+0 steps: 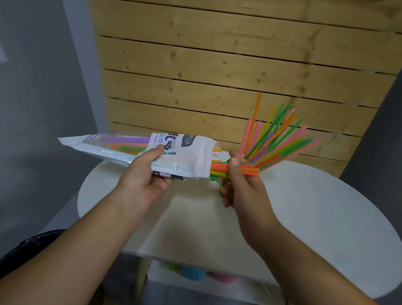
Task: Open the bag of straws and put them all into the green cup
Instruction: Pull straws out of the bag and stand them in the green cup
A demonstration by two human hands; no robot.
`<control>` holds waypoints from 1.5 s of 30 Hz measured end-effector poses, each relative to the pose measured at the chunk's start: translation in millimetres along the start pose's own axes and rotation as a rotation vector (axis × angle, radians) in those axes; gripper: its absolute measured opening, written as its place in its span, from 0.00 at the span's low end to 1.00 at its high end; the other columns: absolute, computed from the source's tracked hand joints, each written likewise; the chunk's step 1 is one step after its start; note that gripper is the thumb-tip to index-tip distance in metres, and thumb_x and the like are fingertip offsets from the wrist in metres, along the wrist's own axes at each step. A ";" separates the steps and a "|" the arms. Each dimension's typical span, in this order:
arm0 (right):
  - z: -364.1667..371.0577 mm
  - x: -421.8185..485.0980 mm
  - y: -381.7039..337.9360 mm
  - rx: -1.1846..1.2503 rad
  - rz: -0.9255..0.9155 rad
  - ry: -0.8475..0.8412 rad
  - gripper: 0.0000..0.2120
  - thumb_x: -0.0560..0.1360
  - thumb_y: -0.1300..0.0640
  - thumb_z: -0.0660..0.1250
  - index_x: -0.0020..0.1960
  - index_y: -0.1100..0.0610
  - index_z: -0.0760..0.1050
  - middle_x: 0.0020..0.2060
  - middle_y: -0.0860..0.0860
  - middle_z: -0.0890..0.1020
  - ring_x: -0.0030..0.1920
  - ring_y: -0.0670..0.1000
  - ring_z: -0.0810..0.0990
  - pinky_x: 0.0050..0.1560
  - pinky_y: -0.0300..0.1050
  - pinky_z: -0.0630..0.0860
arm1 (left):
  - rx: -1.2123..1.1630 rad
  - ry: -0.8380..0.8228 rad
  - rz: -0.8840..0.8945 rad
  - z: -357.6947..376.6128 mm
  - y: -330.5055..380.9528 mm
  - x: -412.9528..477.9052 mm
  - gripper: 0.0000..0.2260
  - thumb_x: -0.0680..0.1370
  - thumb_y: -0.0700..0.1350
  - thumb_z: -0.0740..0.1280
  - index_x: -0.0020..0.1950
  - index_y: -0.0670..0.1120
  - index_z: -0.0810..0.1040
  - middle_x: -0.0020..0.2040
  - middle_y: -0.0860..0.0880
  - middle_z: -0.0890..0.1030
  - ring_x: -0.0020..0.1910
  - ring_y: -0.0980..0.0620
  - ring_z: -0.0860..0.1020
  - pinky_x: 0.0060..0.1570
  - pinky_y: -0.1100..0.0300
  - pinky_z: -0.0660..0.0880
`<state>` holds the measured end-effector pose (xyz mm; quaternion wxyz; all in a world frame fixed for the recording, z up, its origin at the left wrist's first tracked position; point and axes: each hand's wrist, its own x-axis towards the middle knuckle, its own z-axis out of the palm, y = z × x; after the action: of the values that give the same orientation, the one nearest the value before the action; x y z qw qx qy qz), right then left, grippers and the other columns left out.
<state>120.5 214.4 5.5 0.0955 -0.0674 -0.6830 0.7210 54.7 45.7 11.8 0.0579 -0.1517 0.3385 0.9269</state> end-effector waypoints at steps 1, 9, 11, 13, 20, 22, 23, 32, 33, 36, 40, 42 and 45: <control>3.5 1.1 -1.4 0.015 -0.018 0.045 0.17 0.80 0.42 0.61 0.66 0.43 0.77 0.41 0.47 0.76 0.42 0.48 0.73 0.43 0.45 0.72 | -0.005 0.003 -0.006 -0.4 -0.5 -0.3 0.09 0.78 0.36 0.70 0.57 0.41 0.78 0.44 0.43 0.88 0.40 0.47 0.87 0.51 0.47 0.83; 3.4 -6.8 -15.0 0.188 -0.046 0.214 0.13 0.81 0.49 0.62 0.49 0.53 0.84 0.29 0.48 0.73 0.31 0.46 0.70 0.32 0.38 0.71 | -0.035 0.012 -0.036 -0.2 -1.7 -1.1 0.05 0.78 0.35 0.70 0.53 0.40 0.79 0.40 0.43 0.87 0.37 0.46 0.87 0.33 0.54 0.83; -2.0 -6.8 -16.0 0.194 -0.053 0.243 0.13 0.81 0.50 0.61 0.48 0.54 0.83 0.30 0.50 0.78 0.30 0.43 0.74 0.32 0.36 0.74 | -0.036 0.026 -0.042 -1.1 -1.4 0.2 0.05 0.78 0.36 0.70 0.52 0.40 0.78 0.40 0.43 0.87 0.37 0.47 0.87 0.41 0.55 0.84; -8.4 -5.8 -17.2 0.234 -0.045 0.261 0.14 0.82 0.50 0.61 0.48 0.55 0.82 0.32 0.52 0.81 0.30 0.43 0.78 0.34 0.35 0.77 | -0.039 0.043 -0.044 -2.7 -0.7 2.4 0.05 0.77 0.36 0.71 0.53 0.40 0.78 0.41 0.43 0.88 0.39 0.47 0.87 0.49 0.55 0.83; -37.8 1.1 -24.5 0.361 -0.050 0.288 0.13 0.82 0.53 0.63 0.47 0.60 0.81 0.33 0.55 0.84 0.35 0.50 0.84 0.43 0.41 0.83 | -0.091 0.062 -0.034 -7.5 4.3 5.9 0.08 0.77 0.35 0.70 0.55 0.39 0.78 0.45 0.41 0.87 0.45 0.46 0.87 0.29 0.55 0.82; -45.7 1.3 -27.0 0.367 -0.057 0.299 0.14 0.82 0.53 0.63 0.46 0.61 0.80 0.34 0.57 0.83 0.34 0.50 0.84 0.45 0.43 0.84 | -0.105 0.064 -0.027 -8.9 5.6 6.7 0.08 0.77 0.35 0.70 0.56 0.39 0.78 0.43 0.41 0.87 0.44 0.46 0.87 0.30 0.55 0.82; -49.6 1.0 -28.3 0.370 -0.057 0.305 0.14 0.82 0.53 0.62 0.46 0.61 0.80 0.33 0.56 0.83 0.34 0.49 0.84 0.45 0.43 0.84 | -0.110 0.066 -0.025 -9.5 5.9 7.4 0.09 0.77 0.35 0.70 0.56 0.39 0.78 0.43 0.41 0.87 0.43 0.46 0.87 0.30 0.55 0.82; -74.5 2.3 -31.3 0.376 -0.050 0.350 0.12 0.82 0.54 0.63 0.47 0.59 0.80 0.30 0.53 0.81 0.31 0.47 0.82 0.39 0.38 0.81 | -0.127 0.082 -0.009 -9.7 3.9 15.0 0.05 0.79 0.34 0.69 0.54 0.39 0.78 0.41 0.42 0.87 0.45 0.46 0.86 0.29 0.56 0.81; -76.8 2.4 -31.1 0.376 -0.047 0.350 0.12 0.82 0.54 0.63 0.47 0.59 0.80 0.30 0.52 0.81 0.32 0.47 0.82 0.39 0.39 0.82 | -0.126 0.084 -0.008 -9.4 3.6 15.4 0.05 0.79 0.34 0.68 0.54 0.39 0.78 0.42 0.42 0.87 0.46 0.46 0.86 0.28 0.57 0.81; -83.3 3.1 -30.7 0.382 -0.041 0.354 0.12 0.82 0.54 0.62 0.46 0.59 0.80 0.29 0.52 0.81 0.31 0.47 0.82 0.40 0.39 0.82 | -0.118 0.090 -0.003 -8.4 2.9 16.7 0.04 0.80 0.34 0.67 0.53 0.40 0.77 0.48 0.43 0.85 0.49 0.47 0.85 0.24 0.62 0.77; -91.6 5.9 -30.4 0.387 -0.040 0.374 0.12 0.82 0.54 0.63 0.45 0.60 0.79 0.29 0.52 0.81 0.31 0.47 0.82 0.39 0.39 0.81 | -0.118 0.096 0.008 -10.3 5.7 18.8 0.04 0.79 0.34 0.68 0.53 0.40 0.78 0.52 0.44 0.85 0.51 0.48 0.85 0.33 0.55 0.83; -96.2 6.4 -30.2 0.384 -0.044 0.384 0.12 0.82 0.53 0.63 0.45 0.60 0.79 0.28 0.51 0.82 0.31 0.47 0.82 0.39 0.38 0.81 | -0.127 0.097 0.014 -10.7 6.9 18.6 0.04 0.79 0.34 0.68 0.52 0.40 0.78 0.51 0.44 0.86 0.49 0.48 0.86 0.39 0.53 0.85; -101.8 6.4 -29.9 0.382 -0.054 0.400 0.12 0.82 0.54 0.63 0.45 0.59 0.79 0.28 0.50 0.82 0.32 0.46 0.82 0.39 0.38 0.81 | -0.135 0.094 0.026 -10.4 8.0 17.7 0.03 0.80 0.34 0.67 0.51 0.41 0.79 0.48 0.45 0.86 0.45 0.49 0.86 0.30 0.59 0.81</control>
<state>138.8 316.3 29.7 0.2584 -0.1710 -0.5040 0.8062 38.7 33.0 3.4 0.0195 -0.1942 0.2797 0.9400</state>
